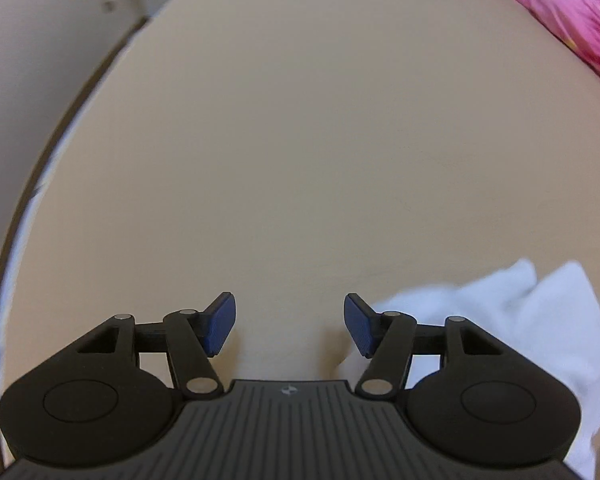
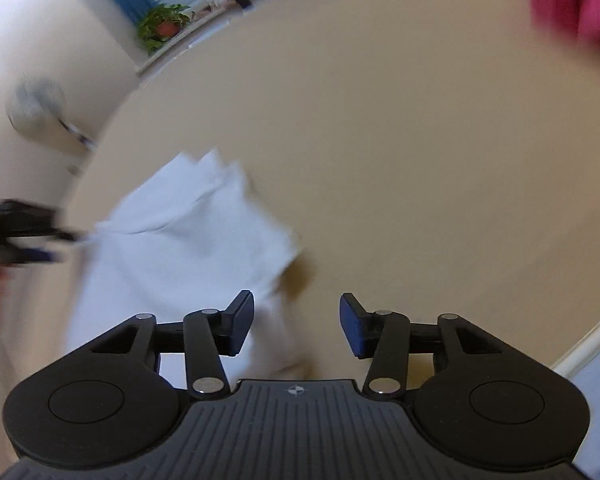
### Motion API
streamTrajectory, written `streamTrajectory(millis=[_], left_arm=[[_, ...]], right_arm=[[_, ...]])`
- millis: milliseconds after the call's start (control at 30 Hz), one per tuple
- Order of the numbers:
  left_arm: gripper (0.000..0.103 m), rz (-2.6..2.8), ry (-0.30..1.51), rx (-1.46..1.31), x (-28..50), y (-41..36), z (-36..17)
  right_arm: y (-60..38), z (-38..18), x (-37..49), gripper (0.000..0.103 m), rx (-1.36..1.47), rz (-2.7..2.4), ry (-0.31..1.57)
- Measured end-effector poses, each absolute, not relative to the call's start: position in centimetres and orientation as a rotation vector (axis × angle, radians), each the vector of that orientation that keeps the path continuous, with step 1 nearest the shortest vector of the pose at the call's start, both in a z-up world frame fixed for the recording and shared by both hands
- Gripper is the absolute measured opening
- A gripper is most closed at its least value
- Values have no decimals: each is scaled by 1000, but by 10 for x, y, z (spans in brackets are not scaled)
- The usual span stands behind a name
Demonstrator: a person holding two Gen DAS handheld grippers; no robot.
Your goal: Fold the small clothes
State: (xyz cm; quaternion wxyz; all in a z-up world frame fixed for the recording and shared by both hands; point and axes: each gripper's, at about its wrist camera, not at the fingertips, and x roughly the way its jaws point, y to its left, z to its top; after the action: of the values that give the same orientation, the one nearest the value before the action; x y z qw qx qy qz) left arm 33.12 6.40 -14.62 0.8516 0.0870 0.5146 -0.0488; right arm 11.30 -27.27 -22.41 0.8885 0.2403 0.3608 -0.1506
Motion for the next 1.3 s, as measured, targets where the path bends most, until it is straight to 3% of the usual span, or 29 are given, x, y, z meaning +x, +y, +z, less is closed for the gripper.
streamTrajectory(millis=[33, 100, 233, 300, 633, 1300], left_arm=[[70, -90, 1064, 194, 315, 73, -140], [87, -56, 1005, 236, 270, 84, -124], [103, -30, 916, 311, 163, 76, -94], [103, -52, 902, 332, 107, 62, -91], [102, -124, 876, 261, -13, 18, -103], [102, -134, 869, 232, -41, 29, -93]], right_arm=[[-274, -214, 106, 57, 454, -310, 743], [-272, -195, 98, 63, 386, -253, 742], [-227, -150, 84, 80, 212, -156, 727], [-205, -133, 69, 89, 116, -152, 721], [-161, -117, 8, 92, 89, -126, 731], [-142, -109, -13, 95, 58, -111, 695]])
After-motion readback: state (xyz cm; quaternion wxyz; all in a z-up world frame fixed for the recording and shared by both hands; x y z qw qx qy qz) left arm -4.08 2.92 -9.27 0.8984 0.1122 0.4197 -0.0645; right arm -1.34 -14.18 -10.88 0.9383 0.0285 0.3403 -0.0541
